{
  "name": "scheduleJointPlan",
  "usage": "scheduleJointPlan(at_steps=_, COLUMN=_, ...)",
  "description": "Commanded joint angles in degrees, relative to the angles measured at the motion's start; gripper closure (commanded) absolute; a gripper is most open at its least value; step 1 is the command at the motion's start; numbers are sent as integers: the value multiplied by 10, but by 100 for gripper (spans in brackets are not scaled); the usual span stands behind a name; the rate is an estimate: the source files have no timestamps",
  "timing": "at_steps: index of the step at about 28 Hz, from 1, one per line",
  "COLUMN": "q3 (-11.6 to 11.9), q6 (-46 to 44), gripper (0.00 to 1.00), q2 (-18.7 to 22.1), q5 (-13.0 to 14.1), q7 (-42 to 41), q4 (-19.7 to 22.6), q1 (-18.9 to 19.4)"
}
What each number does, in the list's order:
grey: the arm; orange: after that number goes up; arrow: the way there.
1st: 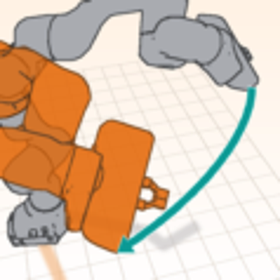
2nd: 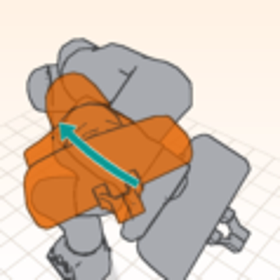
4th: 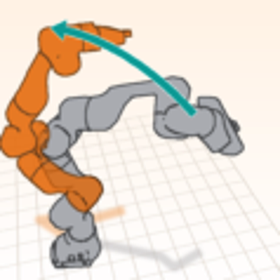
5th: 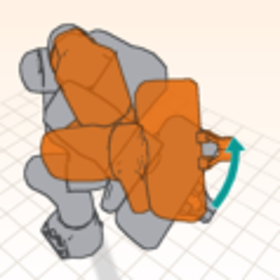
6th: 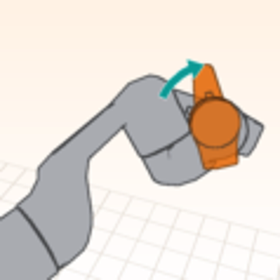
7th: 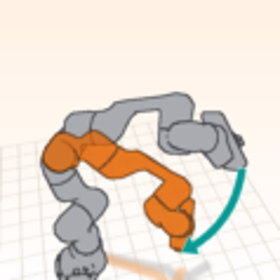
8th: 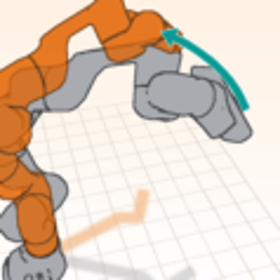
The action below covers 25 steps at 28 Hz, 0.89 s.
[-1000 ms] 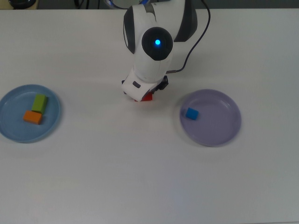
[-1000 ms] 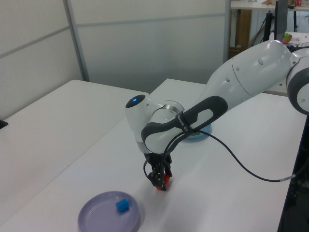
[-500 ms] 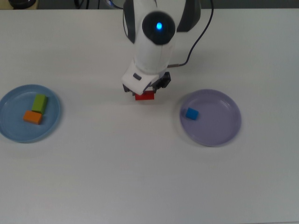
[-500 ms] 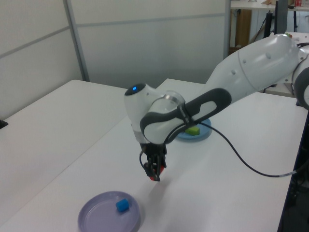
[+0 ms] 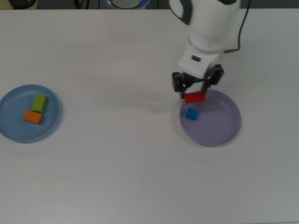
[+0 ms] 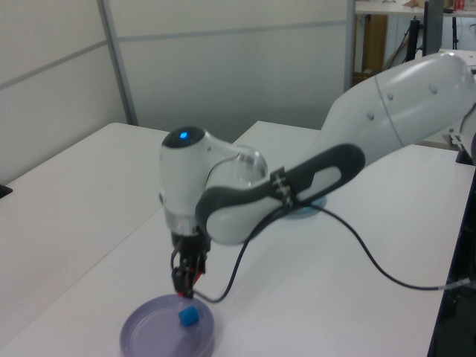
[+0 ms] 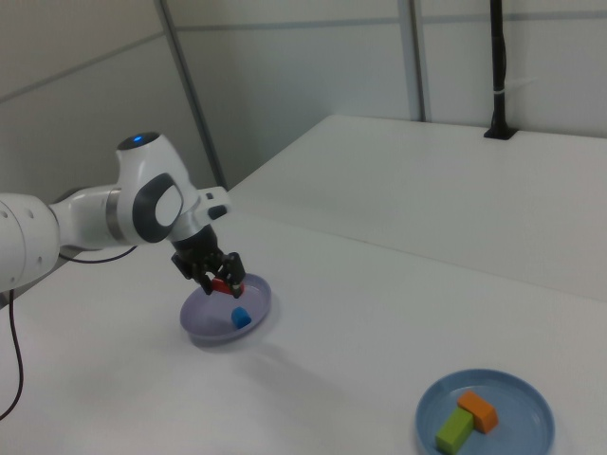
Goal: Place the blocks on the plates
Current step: 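Carry the red block onto the lavender plate beside the blue cube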
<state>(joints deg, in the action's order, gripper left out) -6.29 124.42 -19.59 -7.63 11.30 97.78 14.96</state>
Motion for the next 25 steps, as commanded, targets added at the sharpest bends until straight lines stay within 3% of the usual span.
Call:
scheduleJointPlan(at_steps=1, q3=4, q6=58, gripper=45, q2=-53, q5=-41, q7=56, q4=-14, q1=23)
scheduleJointPlan(at_steps=5, q3=4, q6=90, gripper=43, q2=-74, q5=-60, q7=82, q4=-15, q1=24)
scheduleJointPlan(at_steps=10, q3=5, q6=112, gripper=29, q2=-95, q5=-70, q7=104, q4=-36, q1=24)
scheduleJointPlan(at_steps=12, q3=6, q6=112, gripper=19, q2=-95, q5=-70, q7=108, q4=-37, q1=24)
scheduleJointPlan(at_steps=13, q3=6, q6=111, gripper=4, q2=-94, q5=-69, q7=113, q4=-39, q1=24)
scheduleJointPlan(at_steps=14, q3=6, q6=111, gripper=0, q2=-94, q5=-70, q7=116, q4=-40, q1=24)
scheduleJointPlan(at_steps=22, q3=8, q6=100, gripper=0, q2=-82, q5=-67, q7=123, q4=-40, q1=24)
scheduleJointPlan(at_steps=25, q3=12, q6=52, gripper=0, q2=-54, q5=-65, q7=123, q4=-39, q1=19)
